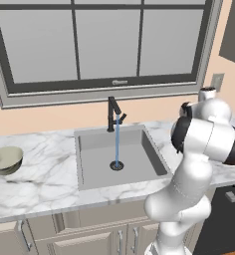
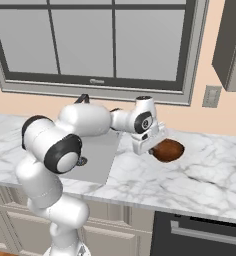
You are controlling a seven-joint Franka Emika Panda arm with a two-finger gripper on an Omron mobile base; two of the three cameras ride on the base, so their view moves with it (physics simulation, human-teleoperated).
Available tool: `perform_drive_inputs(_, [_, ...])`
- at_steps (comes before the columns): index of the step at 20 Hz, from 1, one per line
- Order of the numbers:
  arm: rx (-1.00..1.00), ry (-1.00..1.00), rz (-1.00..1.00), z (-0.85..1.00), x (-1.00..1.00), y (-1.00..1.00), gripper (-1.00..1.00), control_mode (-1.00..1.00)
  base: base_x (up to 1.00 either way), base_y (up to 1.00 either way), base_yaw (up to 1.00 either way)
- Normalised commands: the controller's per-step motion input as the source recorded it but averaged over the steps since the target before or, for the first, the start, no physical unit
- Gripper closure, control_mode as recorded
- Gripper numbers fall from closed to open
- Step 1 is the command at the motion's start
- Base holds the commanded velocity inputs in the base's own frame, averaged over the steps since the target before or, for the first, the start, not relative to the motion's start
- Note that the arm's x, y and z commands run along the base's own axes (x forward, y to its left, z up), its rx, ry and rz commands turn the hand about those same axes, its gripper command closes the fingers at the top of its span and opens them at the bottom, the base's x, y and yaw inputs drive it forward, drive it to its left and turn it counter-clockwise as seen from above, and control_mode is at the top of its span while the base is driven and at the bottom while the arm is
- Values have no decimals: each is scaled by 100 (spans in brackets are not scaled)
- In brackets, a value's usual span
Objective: Rinse each bowl for a few seconds and place them down in the sink or on the counter.
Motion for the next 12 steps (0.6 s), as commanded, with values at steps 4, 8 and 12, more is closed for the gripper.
perform_drive_inputs(4, [-8, 0, 35, 43, -7, 49, 100, -100, 0, 0, 0])
perform_drive_inputs(8, [-1, 4, 37, 35, 1, 44, 100, -100, 0, 0, 0])
perform_drive_inputs(12, [4, 14, 40, 40, 10, 19, 100, -100, 0, 0, 0])
